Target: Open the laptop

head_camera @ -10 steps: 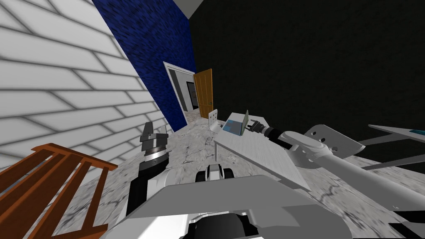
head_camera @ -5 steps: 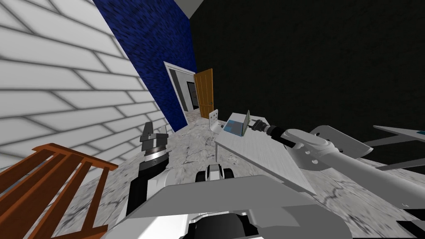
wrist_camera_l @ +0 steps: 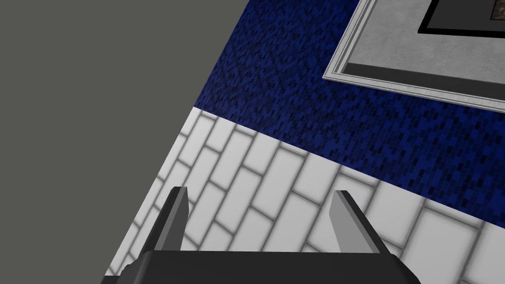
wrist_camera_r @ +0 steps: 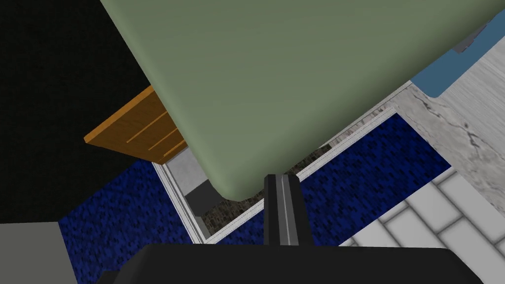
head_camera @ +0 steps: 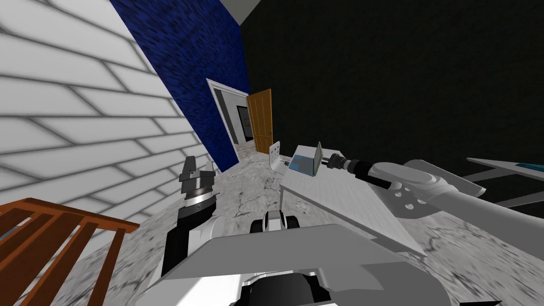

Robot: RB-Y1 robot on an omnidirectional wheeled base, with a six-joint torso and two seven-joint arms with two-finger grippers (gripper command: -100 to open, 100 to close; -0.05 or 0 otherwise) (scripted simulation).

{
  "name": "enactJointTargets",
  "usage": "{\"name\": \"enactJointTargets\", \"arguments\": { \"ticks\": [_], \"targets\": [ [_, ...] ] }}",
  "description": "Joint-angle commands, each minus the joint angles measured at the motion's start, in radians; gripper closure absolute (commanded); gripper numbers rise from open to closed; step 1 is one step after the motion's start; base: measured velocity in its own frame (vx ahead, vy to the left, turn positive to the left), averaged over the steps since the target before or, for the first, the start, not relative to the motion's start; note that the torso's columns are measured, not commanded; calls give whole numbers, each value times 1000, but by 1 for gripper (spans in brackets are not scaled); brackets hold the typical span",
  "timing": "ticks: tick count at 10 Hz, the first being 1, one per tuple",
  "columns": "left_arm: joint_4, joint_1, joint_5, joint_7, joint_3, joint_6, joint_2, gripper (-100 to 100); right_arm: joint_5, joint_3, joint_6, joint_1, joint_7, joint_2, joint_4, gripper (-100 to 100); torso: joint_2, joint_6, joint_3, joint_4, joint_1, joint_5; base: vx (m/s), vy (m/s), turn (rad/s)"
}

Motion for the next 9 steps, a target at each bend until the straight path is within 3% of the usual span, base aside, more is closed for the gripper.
{"name": "enactJointTargets", "arguments": {
  "ticks": [1, 6, 7, 8, 9],
  "targets": [
    [0, 0, 0, 0, 0, 0, 0, 0, 9, -1, -13, 28, -14, -69, -4, 100, 2, 0, 1, 1, -4, -1, 74, 107, -9],
    [0, 0, 0, 0, 0, 0, 0, 0, 33, -2, -40, 90, -42, -203, -4, 100, 4, 4, 2, 2, -3, 0, 96, 118, -49],
    [0, 0, 0, 0, 0, 0, 0, 0, 29, -3, -39, 79, -35, -182, -1, 100, 4, 5, 2, 3, -2, 1, 50, 55, -21],
    [0, 0, 0, 0, 0, 0, 0, 0, 30, -9, -47, 81, -35, -186, -6, -100, 7, 4, 4, 3, -5, 0, -91, 61, -3],
    [0, 0, 0, 0, 0, 0, 0, 0, 32, -17, -56, 81, -33, -186, -13, -100, 14, 5, 8, 5, -4, 0, -187, 87, -13]
  ]
}}
